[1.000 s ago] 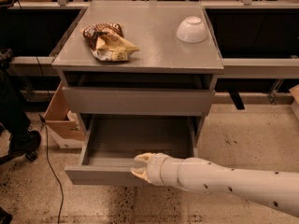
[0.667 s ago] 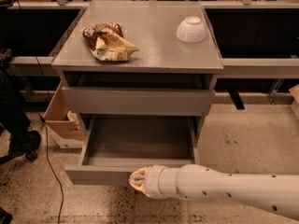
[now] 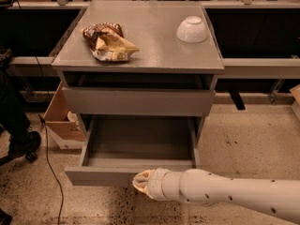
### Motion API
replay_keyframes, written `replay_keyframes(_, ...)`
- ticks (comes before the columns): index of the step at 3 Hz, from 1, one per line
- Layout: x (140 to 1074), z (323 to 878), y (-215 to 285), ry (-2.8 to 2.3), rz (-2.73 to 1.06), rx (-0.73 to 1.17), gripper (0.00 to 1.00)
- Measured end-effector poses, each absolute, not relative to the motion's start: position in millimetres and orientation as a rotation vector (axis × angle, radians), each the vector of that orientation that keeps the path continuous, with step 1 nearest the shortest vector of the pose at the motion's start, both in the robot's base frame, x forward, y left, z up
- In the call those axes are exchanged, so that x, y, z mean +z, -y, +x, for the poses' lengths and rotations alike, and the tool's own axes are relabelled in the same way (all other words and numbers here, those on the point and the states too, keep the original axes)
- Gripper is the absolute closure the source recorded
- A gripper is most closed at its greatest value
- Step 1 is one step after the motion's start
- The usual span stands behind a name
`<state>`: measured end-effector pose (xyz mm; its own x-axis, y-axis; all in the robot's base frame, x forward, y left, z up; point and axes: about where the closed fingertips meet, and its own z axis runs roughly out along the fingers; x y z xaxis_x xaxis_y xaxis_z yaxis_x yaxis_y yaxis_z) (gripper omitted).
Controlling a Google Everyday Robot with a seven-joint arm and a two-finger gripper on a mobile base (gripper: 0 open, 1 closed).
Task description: Close middle drawer
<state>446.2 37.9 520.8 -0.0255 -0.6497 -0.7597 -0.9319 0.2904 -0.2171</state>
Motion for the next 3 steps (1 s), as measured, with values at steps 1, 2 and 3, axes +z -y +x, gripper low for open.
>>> replay_keyframes(1,492,463,-27,-1.730,-1.417,0.404,1.00)
replay_keyframes(2,468,474,-19,-1.700,-1.428,0.351,1.00)
replay_keyframes(3,447,485,-12,-1.672,-1.437,0.303,1.00)
